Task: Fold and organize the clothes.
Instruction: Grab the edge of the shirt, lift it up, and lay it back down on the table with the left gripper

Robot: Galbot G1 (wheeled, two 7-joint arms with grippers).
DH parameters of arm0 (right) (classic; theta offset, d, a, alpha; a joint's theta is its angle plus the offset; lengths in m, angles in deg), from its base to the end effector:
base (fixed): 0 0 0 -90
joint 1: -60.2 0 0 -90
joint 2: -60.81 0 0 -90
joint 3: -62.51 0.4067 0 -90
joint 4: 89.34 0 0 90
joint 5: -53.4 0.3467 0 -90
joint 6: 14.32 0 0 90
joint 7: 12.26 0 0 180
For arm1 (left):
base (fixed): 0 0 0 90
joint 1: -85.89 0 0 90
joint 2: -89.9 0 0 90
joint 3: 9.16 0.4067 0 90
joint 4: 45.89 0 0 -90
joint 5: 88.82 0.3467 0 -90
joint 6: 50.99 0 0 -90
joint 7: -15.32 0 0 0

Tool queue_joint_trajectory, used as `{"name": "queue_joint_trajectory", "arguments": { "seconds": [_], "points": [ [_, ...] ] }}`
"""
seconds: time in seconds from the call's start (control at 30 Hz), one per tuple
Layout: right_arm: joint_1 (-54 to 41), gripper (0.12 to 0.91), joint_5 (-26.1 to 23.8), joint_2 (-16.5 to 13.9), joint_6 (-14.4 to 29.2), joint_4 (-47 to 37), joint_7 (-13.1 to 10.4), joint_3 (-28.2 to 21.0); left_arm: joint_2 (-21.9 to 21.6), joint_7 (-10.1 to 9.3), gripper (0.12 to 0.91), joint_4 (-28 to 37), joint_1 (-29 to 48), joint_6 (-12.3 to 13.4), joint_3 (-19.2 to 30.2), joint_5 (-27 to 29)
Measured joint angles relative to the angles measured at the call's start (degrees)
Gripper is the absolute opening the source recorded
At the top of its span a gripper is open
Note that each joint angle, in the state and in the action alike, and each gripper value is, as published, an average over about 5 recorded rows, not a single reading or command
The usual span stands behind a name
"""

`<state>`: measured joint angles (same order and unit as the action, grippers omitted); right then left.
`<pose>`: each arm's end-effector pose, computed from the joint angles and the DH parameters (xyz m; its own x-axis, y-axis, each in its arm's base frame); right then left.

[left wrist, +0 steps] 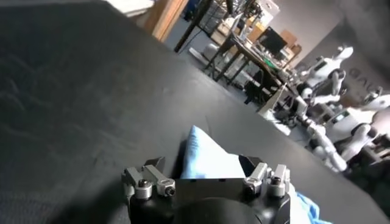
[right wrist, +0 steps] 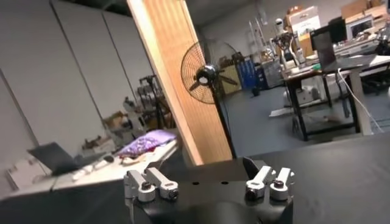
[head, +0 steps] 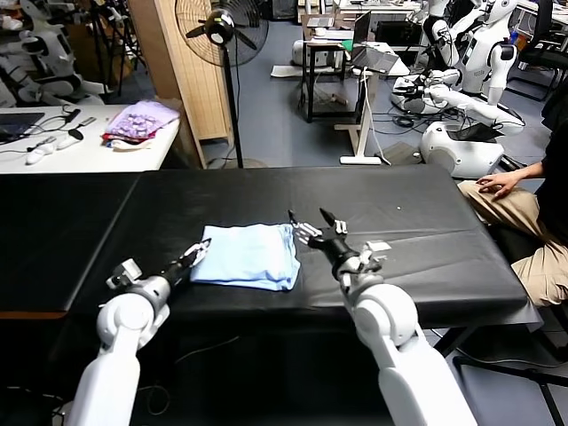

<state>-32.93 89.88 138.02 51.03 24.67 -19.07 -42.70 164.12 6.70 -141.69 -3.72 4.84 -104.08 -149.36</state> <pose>0.3203 0.0222 -0.2603 -0.9179 -0.3946 0.0409 -0.3577 0.8679 0.3447 0.3460 0.1295 -0.3473 -0.8893 0.2356 0.3919 -0.0840 0.7583 -0.6465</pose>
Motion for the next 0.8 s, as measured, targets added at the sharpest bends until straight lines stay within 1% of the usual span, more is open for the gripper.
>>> {"name": "queue_joint_trajectory", "arguments": {
  "seconds": [0.17, 0.33, 0.4, 0.43, 0.5, 0.53, 0.57, 0.63, 0.67, 0.77, 0.8],
  "points": [
    [0.8, 0.798, 0.9, -0.2, 0.0, 1.2, 0.0, 1.0, 0.6, 0.25, 0.798, 1.1, 0.3, 0.2, 0.4, -0.1],
    [1.6, 0.798, 1.1, -0.2, 0.0, 1.9, 0.0, 1.6, 0.8, 0.36, 0.797, 2.1, 0.5, 0.8, 0.4, -1.4],
    [1.8, 0.798, 1.1, -0.2, 0.0, 2.0, 0.0, 1.7, 0.7, 0.45, 0.777, 2.7, 0.7, 0.9, 0.4, -1.9],
    [1.9, 0.798, 1.1, -0.2, 0.0, 2.1, 0.0, 1.7, 0.7, 0.52, 0.751, 3.0, 0.7, 0.9, 0.4, -2.0],
    [2.0, 0.798, 1.0, -0.2, 0.0, 2.1, 0.0, 1.8, 0.6, 0.66, 0.665, 3.4, 0.6, 1.0, 0.2, -2.2],
    [2.0, 0.798, 0.9, -0.2, 0.0, 2.2, 0.0, 1.8, 0.6, 0.71, 0.615, 3.6, 0.6, 1.0, 0.2, -2.2],
    [2.0, 0.798, 0.8, -0.2, -0.1, 2.2, 0.0, 1.8, 0.6, 0.75, 0.548, 3.6, 0.5, 1.0, 0.2, -2.2],
    [2.0, 0.798, 0.6, -0.2, -0.1, 2.2, -0.1, 1.8, 0.6, 0.75, 0.447, 3.5, 0.3, 0.8, 0.2, -2.0],
    [2.0, 0.798, 0.4, -0.1, -0.2, 2.2, -0.1, 1.8, 0.6, 0.72, 0.379, 3.3, 0.3, 0.7, 0.2, -1.8],
    [2.2, 0.798, -0.9, 0.0, -0.6, 2.1, -0.8, 1.8, 0.5, 0.66, 0.221, 2.7, 0.1, 0.6, 0.3, 0.1],
    [2.3, 0.798, -1.7, 0.1, -1.0, 2.0, -1.3, 1.8, 0.5, 0.69, 0.181, 2.4, 0.1, 0.7, 0.4, 1.3]
  ]
}}
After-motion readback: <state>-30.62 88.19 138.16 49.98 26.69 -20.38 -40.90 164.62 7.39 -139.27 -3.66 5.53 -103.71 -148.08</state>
